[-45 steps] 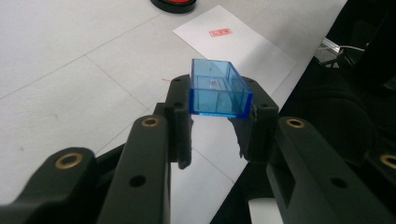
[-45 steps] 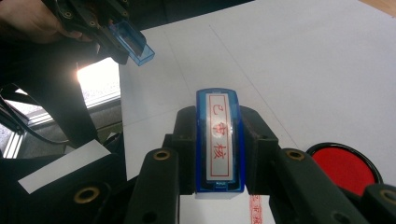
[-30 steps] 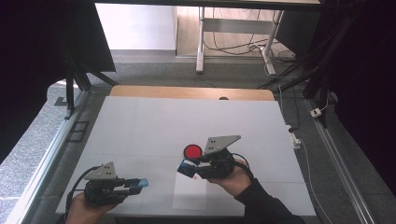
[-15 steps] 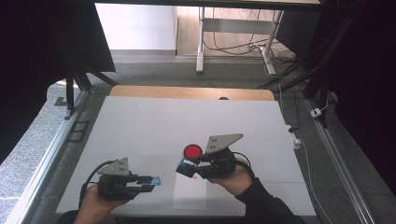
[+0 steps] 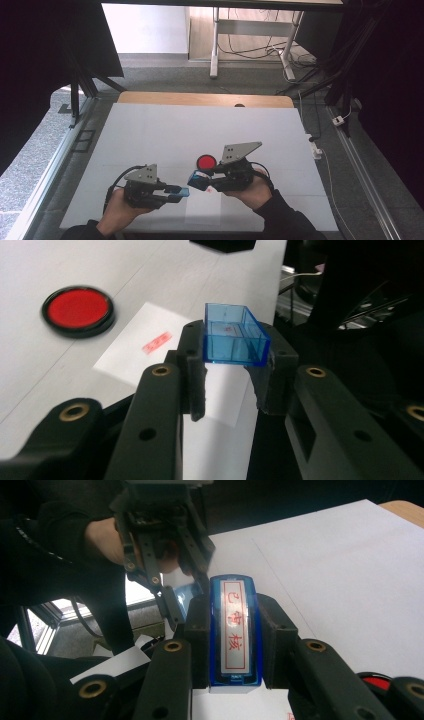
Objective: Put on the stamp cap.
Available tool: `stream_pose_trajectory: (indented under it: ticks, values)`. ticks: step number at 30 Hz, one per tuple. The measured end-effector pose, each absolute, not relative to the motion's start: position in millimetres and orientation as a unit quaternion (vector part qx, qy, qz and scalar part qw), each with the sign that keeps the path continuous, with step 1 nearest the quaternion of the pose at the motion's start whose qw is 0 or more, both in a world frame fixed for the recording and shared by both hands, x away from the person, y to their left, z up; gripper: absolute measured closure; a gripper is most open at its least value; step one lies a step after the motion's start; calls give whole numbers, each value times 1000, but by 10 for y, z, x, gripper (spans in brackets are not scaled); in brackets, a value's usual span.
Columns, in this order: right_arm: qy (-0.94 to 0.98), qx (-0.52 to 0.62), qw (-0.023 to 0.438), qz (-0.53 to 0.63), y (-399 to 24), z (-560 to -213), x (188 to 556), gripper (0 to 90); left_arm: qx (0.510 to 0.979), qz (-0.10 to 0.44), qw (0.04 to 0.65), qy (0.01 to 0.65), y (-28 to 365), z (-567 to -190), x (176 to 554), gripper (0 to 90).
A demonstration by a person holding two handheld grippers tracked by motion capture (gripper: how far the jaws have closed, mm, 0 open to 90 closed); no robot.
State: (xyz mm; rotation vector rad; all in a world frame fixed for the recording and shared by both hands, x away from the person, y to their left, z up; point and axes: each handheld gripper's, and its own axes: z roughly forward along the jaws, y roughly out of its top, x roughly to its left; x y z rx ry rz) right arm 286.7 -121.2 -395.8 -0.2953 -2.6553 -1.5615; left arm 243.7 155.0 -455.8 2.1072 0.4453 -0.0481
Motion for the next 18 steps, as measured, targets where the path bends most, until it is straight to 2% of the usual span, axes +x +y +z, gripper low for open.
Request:
stream_pose_trajectory:
  ticks: [18]
  values:
    - [-856, -66, 50, -511, -1170, -3944, 2814, 704, 849, -78, 508, 125, 1403, -4581, 2610, 688]
